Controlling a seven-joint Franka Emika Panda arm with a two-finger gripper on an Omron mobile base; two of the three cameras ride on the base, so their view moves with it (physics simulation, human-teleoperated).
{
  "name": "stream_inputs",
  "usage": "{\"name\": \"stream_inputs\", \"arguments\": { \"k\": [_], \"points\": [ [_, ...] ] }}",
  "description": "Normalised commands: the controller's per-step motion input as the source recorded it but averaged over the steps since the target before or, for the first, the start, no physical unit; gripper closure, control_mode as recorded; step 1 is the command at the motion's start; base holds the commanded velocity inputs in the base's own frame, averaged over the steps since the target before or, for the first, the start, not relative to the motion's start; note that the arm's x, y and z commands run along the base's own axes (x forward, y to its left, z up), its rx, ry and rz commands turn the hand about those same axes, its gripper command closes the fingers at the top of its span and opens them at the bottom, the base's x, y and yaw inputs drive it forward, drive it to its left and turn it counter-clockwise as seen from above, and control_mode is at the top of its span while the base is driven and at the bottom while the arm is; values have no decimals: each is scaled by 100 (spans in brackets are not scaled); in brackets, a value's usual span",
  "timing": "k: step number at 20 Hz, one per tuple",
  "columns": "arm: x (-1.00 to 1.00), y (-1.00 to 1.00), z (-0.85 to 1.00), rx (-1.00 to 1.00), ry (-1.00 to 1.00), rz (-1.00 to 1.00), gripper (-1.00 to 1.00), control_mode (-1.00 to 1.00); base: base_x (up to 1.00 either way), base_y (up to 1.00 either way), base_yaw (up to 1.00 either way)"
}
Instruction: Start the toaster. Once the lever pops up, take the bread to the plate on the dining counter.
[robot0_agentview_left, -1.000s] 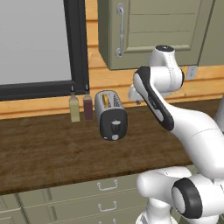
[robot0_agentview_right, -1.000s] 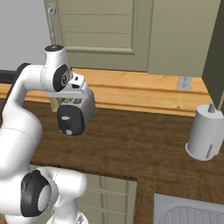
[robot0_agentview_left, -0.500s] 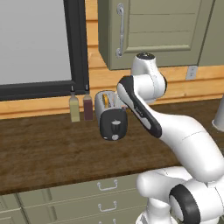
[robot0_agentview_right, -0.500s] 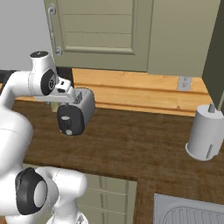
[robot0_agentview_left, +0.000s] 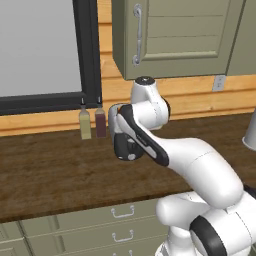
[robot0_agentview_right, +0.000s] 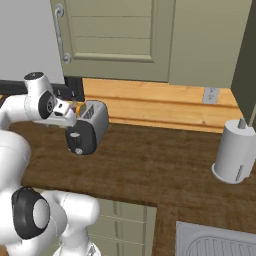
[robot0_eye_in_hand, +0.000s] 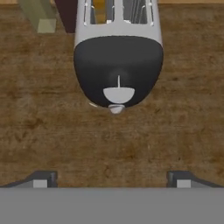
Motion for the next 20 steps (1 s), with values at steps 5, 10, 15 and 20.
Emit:
{"name": "stream_inputs", "arguments": {
  "k": [5, 10, 15, 20],
  "points": [
    [31, 0, -26, 0, 0, -6, -100, -100, 0, 0, 0],
    [32, 0, -20, 0, 0, -1, 100, -100, 0, 0, 0],
    [37, -1, -22, 0, 0, 0, 100, -100, 0, 0, 0],
    [43, 0, -20, 0, 0, 0, 100, -100, 0, 0, 0]
  ]
}}
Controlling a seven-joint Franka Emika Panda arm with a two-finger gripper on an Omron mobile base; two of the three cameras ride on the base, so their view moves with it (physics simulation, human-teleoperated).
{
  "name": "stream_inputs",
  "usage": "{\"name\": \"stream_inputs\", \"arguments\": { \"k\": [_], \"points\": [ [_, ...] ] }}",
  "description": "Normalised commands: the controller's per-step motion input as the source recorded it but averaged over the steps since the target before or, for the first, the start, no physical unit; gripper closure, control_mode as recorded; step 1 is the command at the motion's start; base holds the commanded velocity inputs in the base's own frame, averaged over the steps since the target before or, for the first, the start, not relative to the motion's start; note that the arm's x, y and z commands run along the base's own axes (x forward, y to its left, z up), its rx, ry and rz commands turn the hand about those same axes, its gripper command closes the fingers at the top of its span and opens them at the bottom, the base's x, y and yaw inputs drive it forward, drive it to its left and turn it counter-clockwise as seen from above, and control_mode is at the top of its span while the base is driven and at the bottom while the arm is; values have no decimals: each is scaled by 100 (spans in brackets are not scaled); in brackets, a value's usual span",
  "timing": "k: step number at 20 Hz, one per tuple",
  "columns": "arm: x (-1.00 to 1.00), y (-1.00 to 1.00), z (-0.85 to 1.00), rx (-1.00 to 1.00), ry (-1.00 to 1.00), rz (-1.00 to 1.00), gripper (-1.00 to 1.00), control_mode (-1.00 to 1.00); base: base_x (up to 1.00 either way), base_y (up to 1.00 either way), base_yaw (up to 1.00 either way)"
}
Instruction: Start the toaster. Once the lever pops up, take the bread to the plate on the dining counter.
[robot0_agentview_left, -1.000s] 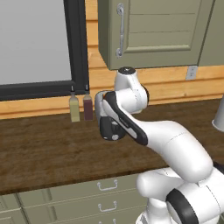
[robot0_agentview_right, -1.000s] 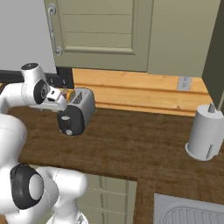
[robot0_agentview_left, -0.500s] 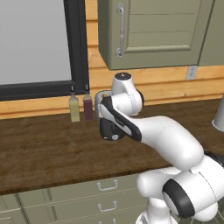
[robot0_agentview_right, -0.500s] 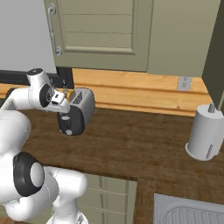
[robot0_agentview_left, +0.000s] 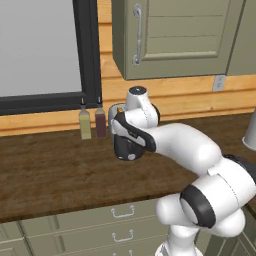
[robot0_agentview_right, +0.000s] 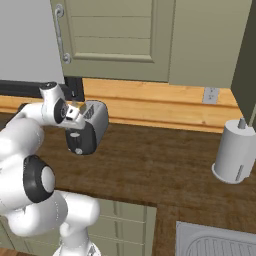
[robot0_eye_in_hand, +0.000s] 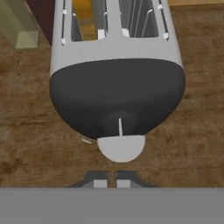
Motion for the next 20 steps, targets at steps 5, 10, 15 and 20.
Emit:
{"name": "stream_inputs", "arguments": {
  "k": [5, 10, 15, 20],
  "points": [
    [42, 0, -18, 0, 0, 0, 100, -100, 0, 0, 0],
    [28, 0, -22, 0, 1, 0, 100, -100, 0, 0, 0],
    [0, 0, -28, 0, 0, 0, 100, -100, 0, 0, 0],
    [-3, -9, -29, 0, 0, 0, 100, -100, 0, 0, 0]
  ]
}}
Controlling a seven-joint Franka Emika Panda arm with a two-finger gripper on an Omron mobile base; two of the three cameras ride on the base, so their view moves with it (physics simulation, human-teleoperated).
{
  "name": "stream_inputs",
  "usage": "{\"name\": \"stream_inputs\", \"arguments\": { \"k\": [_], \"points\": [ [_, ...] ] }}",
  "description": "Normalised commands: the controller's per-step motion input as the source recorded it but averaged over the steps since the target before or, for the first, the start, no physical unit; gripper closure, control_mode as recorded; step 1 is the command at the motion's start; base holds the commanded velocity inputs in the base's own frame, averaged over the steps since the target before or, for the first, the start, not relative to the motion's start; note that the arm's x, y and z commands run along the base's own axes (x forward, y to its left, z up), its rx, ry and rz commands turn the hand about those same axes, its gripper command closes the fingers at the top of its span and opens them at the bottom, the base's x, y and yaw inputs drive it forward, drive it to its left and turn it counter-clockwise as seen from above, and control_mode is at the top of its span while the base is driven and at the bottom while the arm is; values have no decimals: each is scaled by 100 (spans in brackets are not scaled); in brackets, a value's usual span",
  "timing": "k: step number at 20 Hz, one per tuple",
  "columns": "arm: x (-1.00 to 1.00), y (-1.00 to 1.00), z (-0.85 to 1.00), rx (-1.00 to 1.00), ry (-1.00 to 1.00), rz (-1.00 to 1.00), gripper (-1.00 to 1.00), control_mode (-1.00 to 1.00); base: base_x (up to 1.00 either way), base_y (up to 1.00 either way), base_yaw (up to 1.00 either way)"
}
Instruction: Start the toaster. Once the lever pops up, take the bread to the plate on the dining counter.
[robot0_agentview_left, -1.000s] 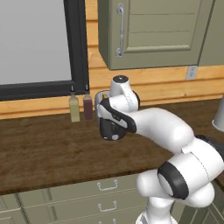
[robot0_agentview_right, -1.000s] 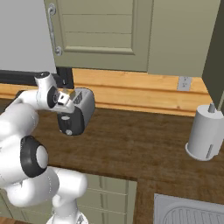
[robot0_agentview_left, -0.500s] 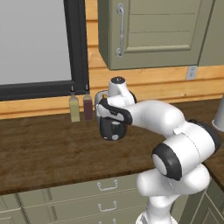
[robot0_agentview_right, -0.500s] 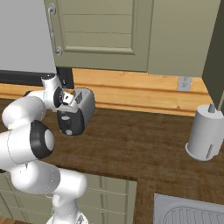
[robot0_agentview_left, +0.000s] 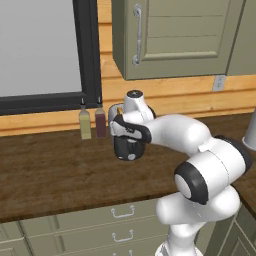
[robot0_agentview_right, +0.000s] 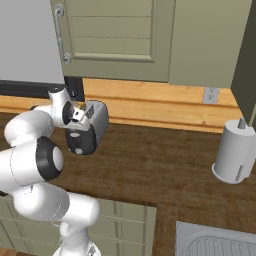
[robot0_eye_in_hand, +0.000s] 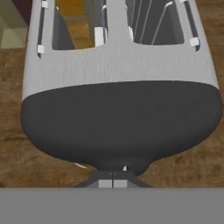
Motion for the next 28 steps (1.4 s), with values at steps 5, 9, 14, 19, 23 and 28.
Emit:
{"name": "stream_inputs", "arguments": {
  "k": [5, 9, 14, 19, 23, 28],
  "points": [
    [-6, -18, -36, 0, 0, 0, 100, -100, 0, 0, 0],
    [-5, -11, -44, 0, 0, 0, 100, -100, 0, 0, 0],
    [-12, 1, -67, -3, 0, 0, 100, -100, 0, 0, 0],
    [-21, 9, -81, -8, 0, 0, 100, -100, 0, 0, 0],
    [-32, 0, -25, -1, -2, 0, 100, -100, 0, 0, 0],
    [-23, 14, 36, 0, -6, 0, 100, -100, 0, 0, 0]
  ]
}}
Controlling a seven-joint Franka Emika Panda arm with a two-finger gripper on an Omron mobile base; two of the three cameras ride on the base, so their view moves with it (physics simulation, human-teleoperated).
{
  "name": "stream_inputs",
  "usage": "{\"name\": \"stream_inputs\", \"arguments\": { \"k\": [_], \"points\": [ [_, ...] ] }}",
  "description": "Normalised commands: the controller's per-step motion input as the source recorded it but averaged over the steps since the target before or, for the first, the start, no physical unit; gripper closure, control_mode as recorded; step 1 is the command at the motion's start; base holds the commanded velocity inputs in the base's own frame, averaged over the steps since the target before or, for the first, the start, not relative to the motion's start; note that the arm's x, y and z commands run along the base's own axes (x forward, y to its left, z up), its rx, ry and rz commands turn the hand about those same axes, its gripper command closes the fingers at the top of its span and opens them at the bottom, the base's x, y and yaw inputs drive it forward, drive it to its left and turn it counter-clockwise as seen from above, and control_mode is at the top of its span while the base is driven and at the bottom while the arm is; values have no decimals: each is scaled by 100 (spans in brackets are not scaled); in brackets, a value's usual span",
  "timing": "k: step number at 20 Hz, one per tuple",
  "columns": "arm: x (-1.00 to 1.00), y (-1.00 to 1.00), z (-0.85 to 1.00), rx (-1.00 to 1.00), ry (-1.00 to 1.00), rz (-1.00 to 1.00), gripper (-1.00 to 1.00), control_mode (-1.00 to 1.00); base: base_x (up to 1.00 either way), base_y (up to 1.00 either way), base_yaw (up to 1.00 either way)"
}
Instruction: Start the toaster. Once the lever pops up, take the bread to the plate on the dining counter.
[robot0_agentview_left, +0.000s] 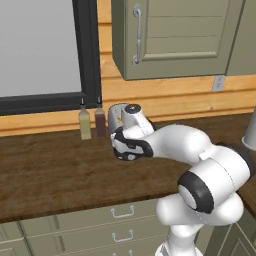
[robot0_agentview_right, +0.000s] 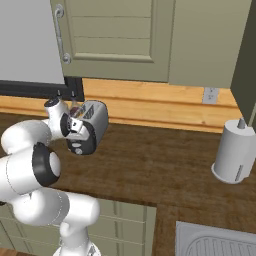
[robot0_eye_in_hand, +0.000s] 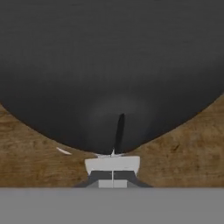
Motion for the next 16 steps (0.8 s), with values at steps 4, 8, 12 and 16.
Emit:
{"name": "stream_inputs", "arguments": {
  "k": [4, 8, 12, 16],
  "points": [
    [-4, 28, 77, -2, 0, -3, 100, -100, 0, 0, 0],
    [0, 15, 83, -4, 0, -7, 100, -100, 0, 0, 0],
    [0, 5, 50, -10, -11, -12, 100, -100, 0, 0, 0],
    [0, 12, 28, -14, -22, -7, 100, -100, 0, 0, 0]
  ]
}}
